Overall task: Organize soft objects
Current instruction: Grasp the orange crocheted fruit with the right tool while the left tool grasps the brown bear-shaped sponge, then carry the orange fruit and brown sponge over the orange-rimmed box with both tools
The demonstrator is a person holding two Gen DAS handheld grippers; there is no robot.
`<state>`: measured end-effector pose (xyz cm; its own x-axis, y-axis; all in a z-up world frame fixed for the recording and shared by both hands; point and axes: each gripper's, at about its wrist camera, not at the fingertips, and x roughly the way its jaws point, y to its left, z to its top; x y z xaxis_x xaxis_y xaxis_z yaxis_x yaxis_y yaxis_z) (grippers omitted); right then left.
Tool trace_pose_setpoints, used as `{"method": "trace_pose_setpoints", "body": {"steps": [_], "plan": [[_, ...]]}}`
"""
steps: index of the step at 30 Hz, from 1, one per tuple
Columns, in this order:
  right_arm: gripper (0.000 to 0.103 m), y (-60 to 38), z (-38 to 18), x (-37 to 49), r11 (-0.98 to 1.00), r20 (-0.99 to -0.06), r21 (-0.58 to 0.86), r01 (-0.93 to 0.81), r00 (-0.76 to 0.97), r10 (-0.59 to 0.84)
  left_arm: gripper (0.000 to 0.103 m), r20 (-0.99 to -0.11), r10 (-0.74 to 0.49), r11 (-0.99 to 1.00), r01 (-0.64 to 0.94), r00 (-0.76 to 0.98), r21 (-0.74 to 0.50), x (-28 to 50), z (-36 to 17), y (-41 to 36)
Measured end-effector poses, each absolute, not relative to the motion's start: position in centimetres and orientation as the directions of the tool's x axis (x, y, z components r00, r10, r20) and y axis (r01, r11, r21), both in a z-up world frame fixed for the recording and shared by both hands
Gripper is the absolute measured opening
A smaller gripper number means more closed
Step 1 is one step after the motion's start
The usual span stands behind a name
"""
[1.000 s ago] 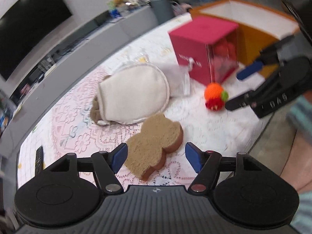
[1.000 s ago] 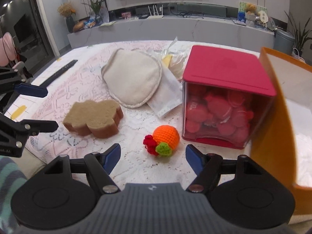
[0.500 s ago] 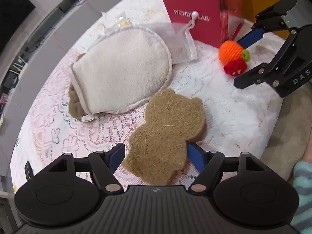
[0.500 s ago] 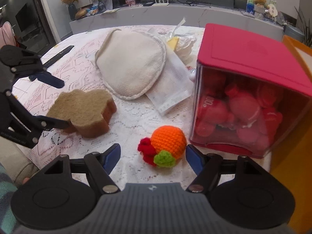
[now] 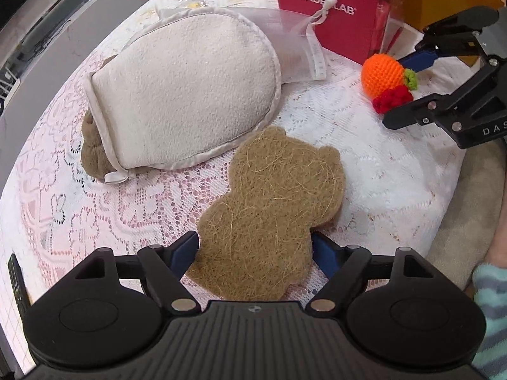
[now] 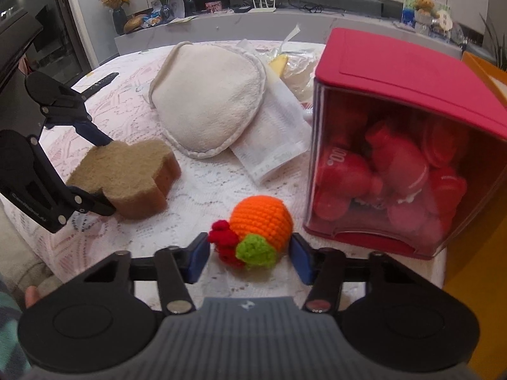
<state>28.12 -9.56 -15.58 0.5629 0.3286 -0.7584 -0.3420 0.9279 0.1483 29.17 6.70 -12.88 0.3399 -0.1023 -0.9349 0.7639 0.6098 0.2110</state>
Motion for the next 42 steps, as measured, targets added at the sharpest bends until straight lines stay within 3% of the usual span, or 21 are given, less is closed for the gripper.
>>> {"method": "trace_pose_setpoints", "body": {"steps": [9,25,29,42], "plan": [[0.051,-9.8,-15.6,27.9,0.93,-0.751,0.141,-0.34,0.575,0.324,0.082,-0.913,-0.075,0.657,0.708,0.401,0.257,28.2,-12.6,6.3],[0.05,-11.4,-10.9,23.7,0.912,-0.679,0.181,-0.369,0.624,0.387,0.081,-0.83,-0.18,0.81,0.558,0.528,0.18,21.6,-4.6,4.8],[0.05,-12.8,-9.1,21.6,0.914,-0.654,0.194,-0.357,0.647,0.392,0.081,-0.804,-0.26,0.813,0.57,0.535,0.116,19.6,-2.3,3.4],[0.05,-20.9,-2.4,15.8,0.946,-0.598,0.113,-0.304,0.74,0.309,0.081,-0.756,-0.411,0.723,0.688,0.508,0.069,15.8,4.0,-5.6]]}}
